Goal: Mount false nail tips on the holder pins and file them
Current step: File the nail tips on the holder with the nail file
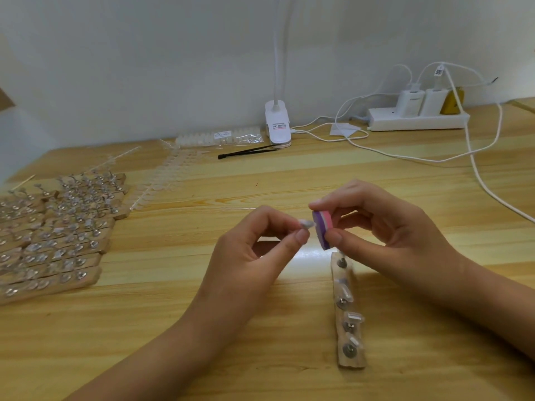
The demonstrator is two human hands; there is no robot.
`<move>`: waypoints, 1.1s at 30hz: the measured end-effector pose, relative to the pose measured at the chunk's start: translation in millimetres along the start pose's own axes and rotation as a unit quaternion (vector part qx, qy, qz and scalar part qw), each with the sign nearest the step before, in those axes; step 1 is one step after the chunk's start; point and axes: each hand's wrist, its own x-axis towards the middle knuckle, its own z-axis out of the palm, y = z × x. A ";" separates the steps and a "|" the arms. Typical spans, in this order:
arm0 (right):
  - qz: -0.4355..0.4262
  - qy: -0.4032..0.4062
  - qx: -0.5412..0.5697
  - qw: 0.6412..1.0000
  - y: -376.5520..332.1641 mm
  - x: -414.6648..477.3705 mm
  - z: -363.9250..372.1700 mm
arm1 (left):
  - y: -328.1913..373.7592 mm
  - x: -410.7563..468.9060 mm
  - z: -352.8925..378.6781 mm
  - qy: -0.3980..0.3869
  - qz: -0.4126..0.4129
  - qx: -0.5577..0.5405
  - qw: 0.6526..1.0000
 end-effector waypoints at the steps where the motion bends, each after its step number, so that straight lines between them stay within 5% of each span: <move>1: -0.001 0.005 0.009 1.000 -0.2 -0.1 1.0 | 0.3 0.1 -0.7 0.001 0.004 0.004 1.000; 33: 0.009 0.053 0.029 0.998 1.0 1.1 3.2 | 4.5 -2.5 4.4 -0.031 -0.025 -0.072 0.997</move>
